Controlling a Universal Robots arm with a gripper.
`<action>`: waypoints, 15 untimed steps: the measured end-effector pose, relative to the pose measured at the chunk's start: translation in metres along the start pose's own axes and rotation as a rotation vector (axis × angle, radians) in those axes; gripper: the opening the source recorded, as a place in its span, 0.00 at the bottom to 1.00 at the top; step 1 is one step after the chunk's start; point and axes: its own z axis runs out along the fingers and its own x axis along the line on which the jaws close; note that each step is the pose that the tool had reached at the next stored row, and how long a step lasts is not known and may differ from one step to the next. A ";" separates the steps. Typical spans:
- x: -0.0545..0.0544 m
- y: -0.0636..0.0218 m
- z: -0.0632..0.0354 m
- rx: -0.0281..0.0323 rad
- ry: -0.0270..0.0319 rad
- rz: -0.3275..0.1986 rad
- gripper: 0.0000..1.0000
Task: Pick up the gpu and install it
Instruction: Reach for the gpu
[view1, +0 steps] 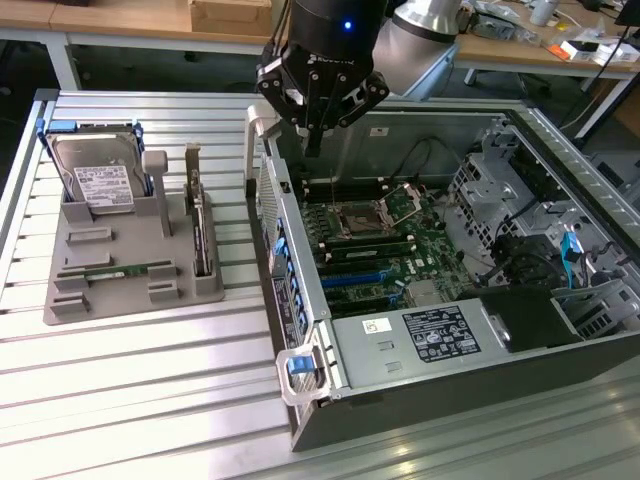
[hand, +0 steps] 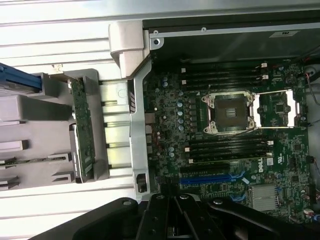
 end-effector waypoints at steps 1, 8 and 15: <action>0.001 -0.0001 0.0000 -0.0001 0.0000 0.000 0.11; 0.009 -0.0006 -0.0002 0.0000 0.0000 0.000 0.11; 0.016 -0.0012 -0.0004 0.0000 0.0000 0.000 0.11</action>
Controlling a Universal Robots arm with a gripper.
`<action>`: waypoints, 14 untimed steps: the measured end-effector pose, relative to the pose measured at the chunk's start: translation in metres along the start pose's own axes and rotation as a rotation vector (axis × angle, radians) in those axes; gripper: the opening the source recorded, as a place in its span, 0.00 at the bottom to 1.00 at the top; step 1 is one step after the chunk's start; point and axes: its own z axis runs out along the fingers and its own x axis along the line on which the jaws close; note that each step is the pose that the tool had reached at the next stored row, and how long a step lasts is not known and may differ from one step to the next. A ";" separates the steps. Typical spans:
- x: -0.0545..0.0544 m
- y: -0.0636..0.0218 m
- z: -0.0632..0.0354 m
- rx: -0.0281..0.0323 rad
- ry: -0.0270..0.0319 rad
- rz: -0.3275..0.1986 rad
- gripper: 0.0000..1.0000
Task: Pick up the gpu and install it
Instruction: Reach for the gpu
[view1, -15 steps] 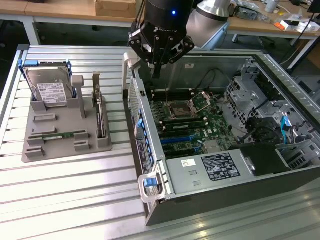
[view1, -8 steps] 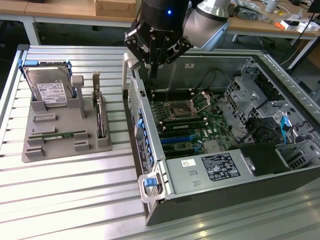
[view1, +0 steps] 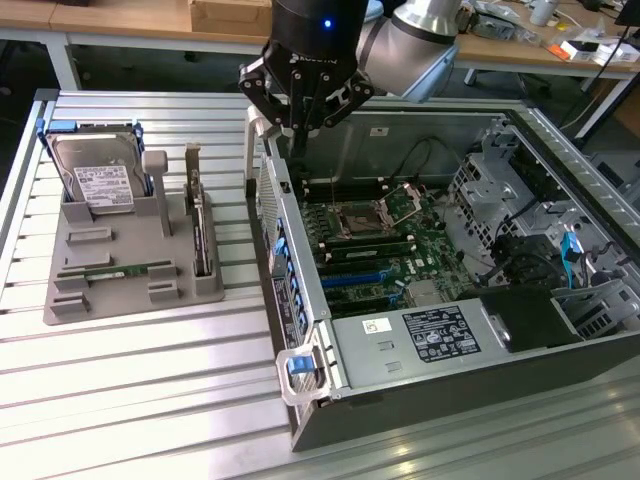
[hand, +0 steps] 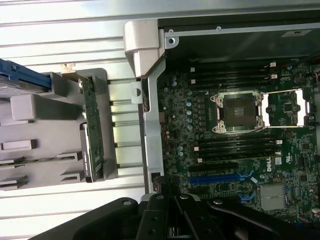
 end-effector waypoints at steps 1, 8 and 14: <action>0.001 0.0000 0.0000 0.0000 0.0000 0.000 0.11; 0.010 -0.0008 -0.0003 0.0000 0.0000 0.000 0.11; 0.020 -0.0015 -0.0005 0.0000 0.0000 0.000 0.11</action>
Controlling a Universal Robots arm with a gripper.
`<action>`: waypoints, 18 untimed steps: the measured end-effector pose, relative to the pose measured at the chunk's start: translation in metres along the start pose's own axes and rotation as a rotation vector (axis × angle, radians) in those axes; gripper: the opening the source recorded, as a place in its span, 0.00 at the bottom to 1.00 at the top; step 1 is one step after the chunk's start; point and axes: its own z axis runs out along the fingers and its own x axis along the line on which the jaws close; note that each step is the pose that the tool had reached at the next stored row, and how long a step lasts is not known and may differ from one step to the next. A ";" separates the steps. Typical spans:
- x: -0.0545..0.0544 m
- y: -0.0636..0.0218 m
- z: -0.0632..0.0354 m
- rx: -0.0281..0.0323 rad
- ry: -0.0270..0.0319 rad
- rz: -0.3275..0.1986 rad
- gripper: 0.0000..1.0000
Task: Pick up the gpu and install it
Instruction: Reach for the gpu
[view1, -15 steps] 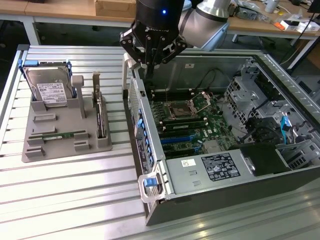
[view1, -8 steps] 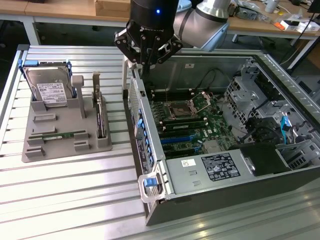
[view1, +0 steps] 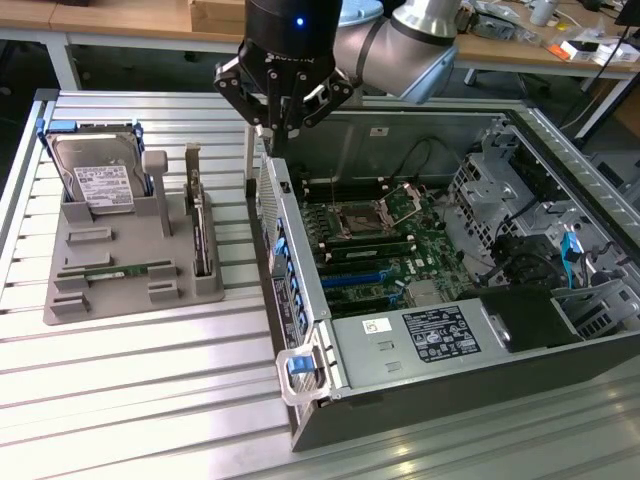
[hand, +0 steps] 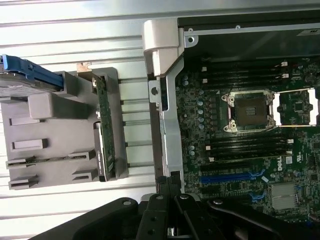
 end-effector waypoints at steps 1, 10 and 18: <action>0.002 -0.0001 0.0000 0.0000 0.0000 0.000 0.11; 0.019 -0.0014 -0.0005 0.0000 0.0000 0.000 0.11; 0.031 -0.0023 -0.0007 -0.0001 0.0000 0.000 0.11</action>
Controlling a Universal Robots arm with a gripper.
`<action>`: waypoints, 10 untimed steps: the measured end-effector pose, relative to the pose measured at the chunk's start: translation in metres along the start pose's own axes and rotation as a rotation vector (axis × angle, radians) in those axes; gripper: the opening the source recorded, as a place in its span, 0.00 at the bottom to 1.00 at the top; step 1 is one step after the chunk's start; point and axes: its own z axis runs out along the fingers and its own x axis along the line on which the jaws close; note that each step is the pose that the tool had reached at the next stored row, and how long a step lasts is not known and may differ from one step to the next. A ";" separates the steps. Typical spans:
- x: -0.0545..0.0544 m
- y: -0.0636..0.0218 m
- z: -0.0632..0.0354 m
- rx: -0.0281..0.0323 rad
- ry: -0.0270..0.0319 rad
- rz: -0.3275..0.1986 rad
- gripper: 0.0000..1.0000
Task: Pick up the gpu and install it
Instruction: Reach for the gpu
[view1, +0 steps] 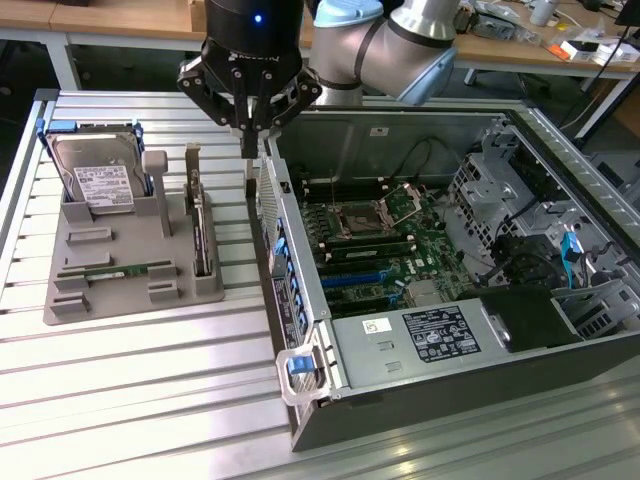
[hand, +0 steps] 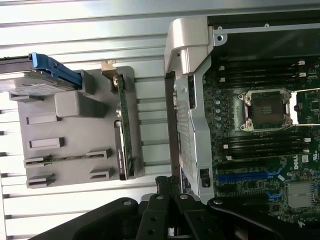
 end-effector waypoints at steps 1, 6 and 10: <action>0.002 -0.0001 -0.0001 0.0000 0.0000 0.000 0.11; 0.008 -0.0006 -0.0002 0.0000 0.0000 0.000 0.11; 0.013 -0.0010 -0.0003 0.0000 0.0000 0.000 0.11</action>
